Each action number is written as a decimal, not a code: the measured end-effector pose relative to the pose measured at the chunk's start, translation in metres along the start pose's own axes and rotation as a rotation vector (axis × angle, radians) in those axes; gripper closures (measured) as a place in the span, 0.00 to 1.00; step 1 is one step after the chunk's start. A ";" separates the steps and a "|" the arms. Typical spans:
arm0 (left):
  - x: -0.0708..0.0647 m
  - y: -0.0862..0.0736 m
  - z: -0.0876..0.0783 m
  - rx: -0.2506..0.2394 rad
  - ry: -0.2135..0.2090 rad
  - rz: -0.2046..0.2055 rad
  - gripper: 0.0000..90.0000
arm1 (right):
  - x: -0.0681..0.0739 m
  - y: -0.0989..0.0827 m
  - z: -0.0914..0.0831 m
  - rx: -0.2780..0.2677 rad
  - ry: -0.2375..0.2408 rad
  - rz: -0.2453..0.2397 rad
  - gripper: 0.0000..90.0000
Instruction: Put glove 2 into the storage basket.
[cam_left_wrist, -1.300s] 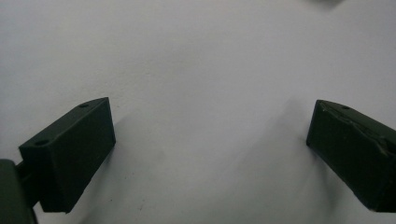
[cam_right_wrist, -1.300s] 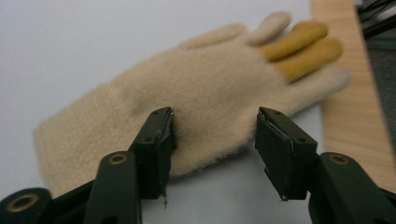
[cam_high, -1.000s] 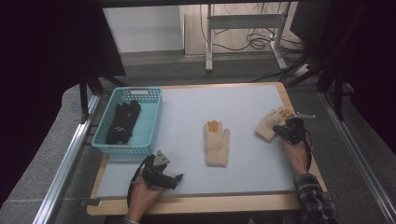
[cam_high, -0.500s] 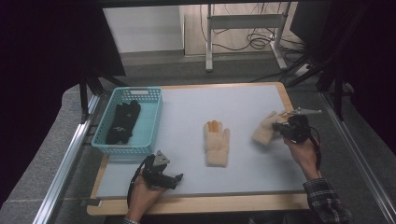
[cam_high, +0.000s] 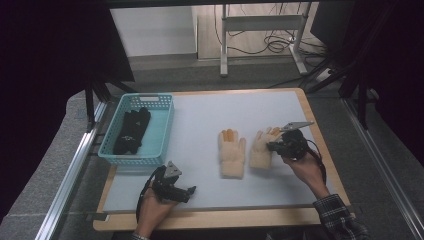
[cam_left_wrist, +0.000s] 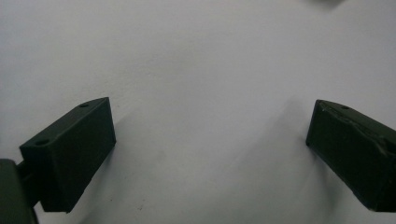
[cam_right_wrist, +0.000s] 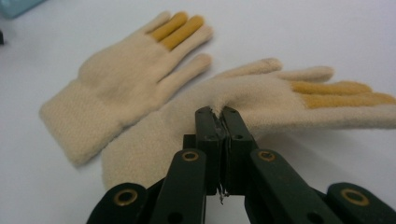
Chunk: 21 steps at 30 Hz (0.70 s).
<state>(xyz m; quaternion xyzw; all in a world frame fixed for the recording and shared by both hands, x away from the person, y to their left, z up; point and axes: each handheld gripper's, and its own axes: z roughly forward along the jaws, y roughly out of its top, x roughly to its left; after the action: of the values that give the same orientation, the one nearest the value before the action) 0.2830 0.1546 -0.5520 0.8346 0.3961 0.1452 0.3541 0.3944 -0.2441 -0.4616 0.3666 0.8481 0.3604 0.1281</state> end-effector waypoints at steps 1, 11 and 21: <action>0.000 0.000 0.000 0.000 0.000 0.000 0.02 | 0.002 0.000 0.004 0.012 0.000 -0.012 0.96; 0.000 0.000 0.000 -0.001 0.000 -0.001 0.02 | 0.021 0.011 0.022 0.029 0.016 -0.065 0.91; 0.000 0.000 0.000 -0.001 0.001 0.000 0.02 | 0.060 0.046 0.042 -0.014 0.100 -0.132 0.80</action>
<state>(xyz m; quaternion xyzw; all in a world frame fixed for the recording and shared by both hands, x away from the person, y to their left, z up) 0.2829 0.1545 -0.5521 0.8344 0.3962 0.1458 0.3543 0.3969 -0.1576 -0.4566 0.2907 0.8731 0.3750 0.1117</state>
